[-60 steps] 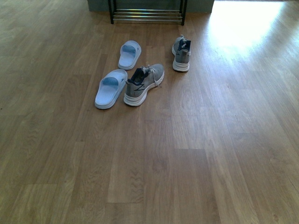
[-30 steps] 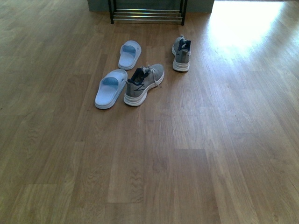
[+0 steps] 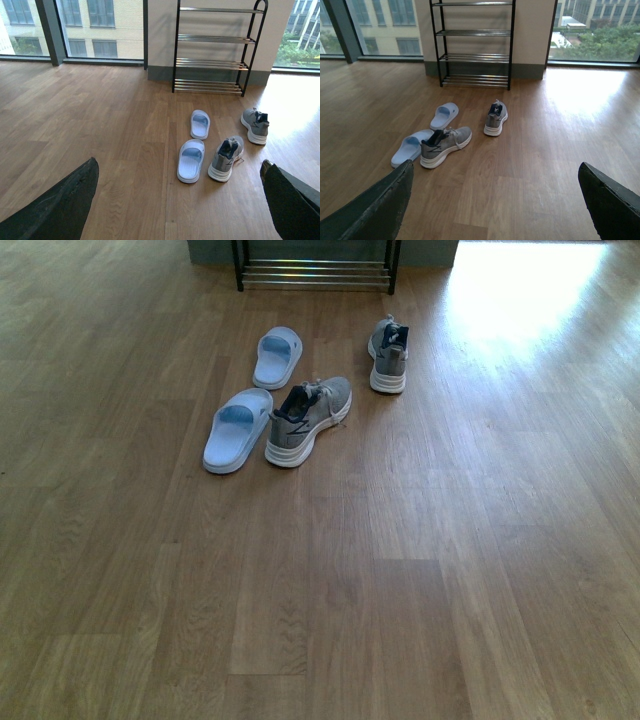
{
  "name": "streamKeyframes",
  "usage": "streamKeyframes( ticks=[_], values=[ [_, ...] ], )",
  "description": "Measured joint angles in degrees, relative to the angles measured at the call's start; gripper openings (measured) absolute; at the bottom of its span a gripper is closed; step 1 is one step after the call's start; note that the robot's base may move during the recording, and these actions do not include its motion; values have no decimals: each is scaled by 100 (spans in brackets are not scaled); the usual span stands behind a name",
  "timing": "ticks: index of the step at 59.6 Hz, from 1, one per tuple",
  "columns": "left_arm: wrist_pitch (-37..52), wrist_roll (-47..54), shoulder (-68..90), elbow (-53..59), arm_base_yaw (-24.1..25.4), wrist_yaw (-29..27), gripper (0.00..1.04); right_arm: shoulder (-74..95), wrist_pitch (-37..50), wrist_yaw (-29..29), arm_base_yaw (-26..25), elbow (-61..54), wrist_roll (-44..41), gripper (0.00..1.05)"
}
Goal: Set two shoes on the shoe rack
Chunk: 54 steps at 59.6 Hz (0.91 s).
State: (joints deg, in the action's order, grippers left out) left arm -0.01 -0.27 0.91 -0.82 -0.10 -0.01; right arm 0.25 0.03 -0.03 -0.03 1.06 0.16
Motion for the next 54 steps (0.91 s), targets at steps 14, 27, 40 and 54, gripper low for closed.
streamKeyframes(
  ticks=[14, 27, 40, 54],
  values=[
    [0, 0, 0, 0, 0, 0, 95, 0, 0, 0, 0, 0, 0, 95],
    [0, 0, 0, 0, 0, 0, 95, 0, 0, 0, 0, 0, 0, 95],
    [0, 0, 0, 0, 0, 0, 95, 0, 0, 0, 0, 0, 0, 95],
    [0, 0, 0, 0, 0, 0, 95, 0, 0, 0, 0, 0, 0, 95]
  ],
)
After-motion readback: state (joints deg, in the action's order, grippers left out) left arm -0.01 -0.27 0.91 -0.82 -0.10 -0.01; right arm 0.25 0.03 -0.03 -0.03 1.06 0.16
